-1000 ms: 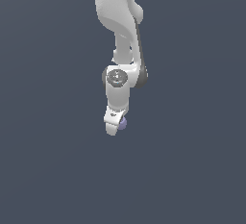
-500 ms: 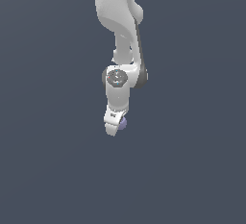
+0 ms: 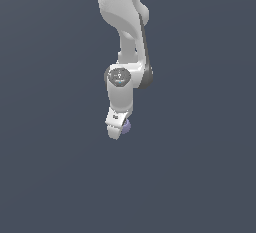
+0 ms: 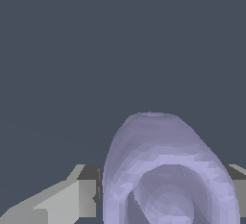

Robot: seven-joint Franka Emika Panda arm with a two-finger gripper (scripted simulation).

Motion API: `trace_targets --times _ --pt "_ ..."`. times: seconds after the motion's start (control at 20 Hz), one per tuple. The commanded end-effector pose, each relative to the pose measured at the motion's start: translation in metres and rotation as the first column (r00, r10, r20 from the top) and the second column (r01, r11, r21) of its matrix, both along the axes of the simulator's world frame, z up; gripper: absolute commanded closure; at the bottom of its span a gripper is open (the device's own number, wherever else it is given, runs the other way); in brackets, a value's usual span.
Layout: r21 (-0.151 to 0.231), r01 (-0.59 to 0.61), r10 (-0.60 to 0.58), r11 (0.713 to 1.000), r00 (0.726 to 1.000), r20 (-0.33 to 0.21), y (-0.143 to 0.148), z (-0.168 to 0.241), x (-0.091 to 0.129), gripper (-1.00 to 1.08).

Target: Pick up the object and move it to a goal position.

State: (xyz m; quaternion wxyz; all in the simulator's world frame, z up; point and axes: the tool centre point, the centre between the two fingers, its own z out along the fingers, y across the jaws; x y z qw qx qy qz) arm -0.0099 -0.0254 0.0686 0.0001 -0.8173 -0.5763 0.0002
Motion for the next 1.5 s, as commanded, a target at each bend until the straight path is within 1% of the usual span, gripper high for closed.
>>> trace_targets --times 0.0,0.2,0.65,0.85,1.15,1.45 --pt "0.0 0.0 0.0 1.0 1.0 0.001 -0.005 0.013 0.0 1.08" --pt "-0.001 0.0 0.0 1.0 1.0 0.001 -0.015 0.043 -0.002 1.08" --pt "0.001 -0.001 0.001 1.0 1.0 0.001 -0.046 0.128 -0.004 1.08" --pt "0.001 -0.001 0.001 1.0 1.0 0.001 -0.056 0.156 -0.004 1.08" --pt "0.001 0.0 0.0 1.0 1.0 0.001 -0.066 0.181 -0.004 1.08" --pt "0.0 0.0 0.0 1.0 1.0 0.0 -0.068 0.185 -0.003 1.08"
